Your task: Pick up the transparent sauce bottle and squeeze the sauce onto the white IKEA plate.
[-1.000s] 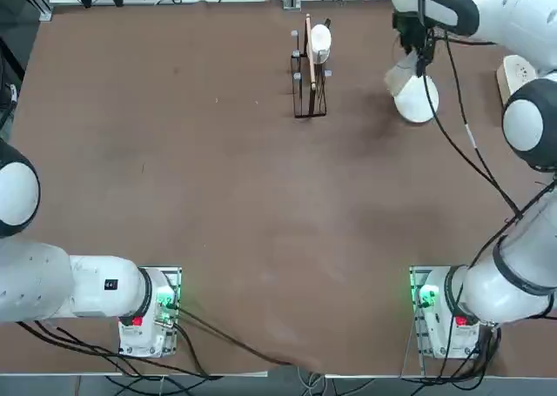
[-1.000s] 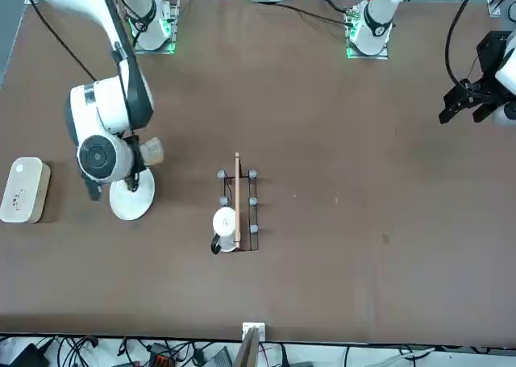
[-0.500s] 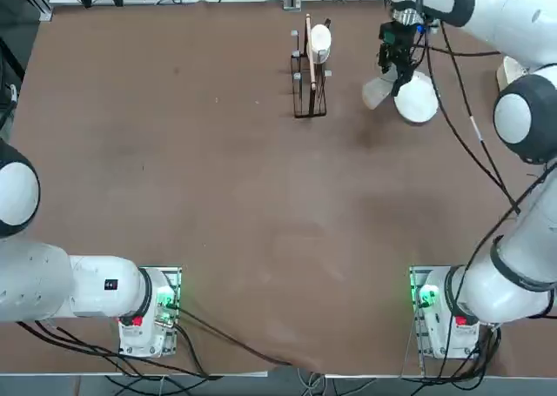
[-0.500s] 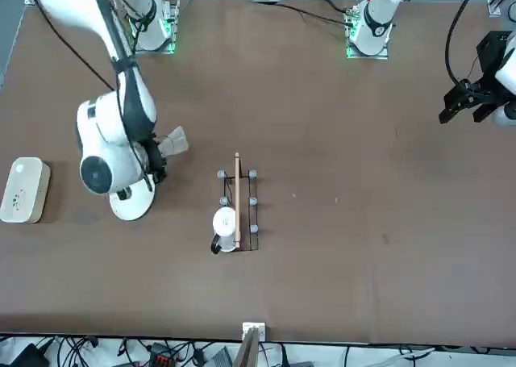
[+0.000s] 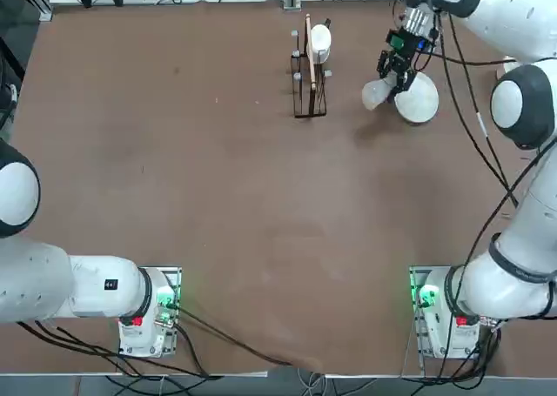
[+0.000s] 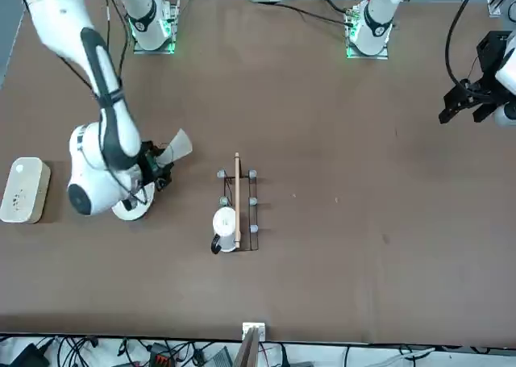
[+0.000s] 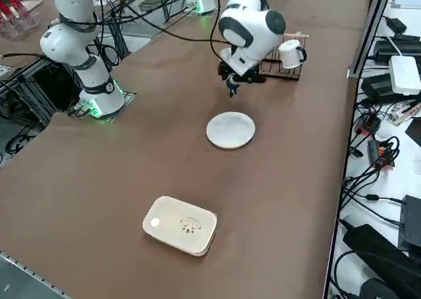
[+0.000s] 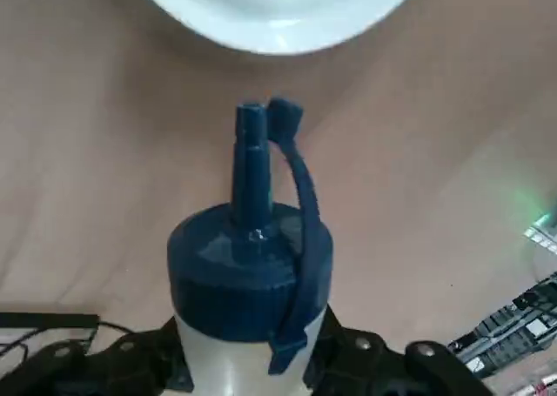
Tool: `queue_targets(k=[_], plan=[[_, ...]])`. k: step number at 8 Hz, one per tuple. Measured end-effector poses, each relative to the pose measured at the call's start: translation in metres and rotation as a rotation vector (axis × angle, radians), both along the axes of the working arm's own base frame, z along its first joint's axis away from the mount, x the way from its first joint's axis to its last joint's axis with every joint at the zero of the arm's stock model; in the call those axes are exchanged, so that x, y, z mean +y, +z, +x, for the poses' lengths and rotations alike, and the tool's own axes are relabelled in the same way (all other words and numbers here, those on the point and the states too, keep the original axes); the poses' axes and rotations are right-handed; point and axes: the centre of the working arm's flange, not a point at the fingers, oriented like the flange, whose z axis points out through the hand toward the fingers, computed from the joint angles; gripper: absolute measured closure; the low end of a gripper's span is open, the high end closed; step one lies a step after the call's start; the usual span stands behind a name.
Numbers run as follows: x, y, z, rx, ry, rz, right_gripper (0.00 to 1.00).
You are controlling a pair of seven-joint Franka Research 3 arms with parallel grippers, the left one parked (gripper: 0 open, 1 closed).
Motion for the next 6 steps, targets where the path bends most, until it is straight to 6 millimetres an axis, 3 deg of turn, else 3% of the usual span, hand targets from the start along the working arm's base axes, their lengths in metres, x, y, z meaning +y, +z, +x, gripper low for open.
queue_targets(k=[4,6], plan=[[-0.033,-0.021,0.005,0.014,-0.058,0.145,0.55],[-0.071,-0.044,0.005,0.019,-0.08,0.229,0.55]])
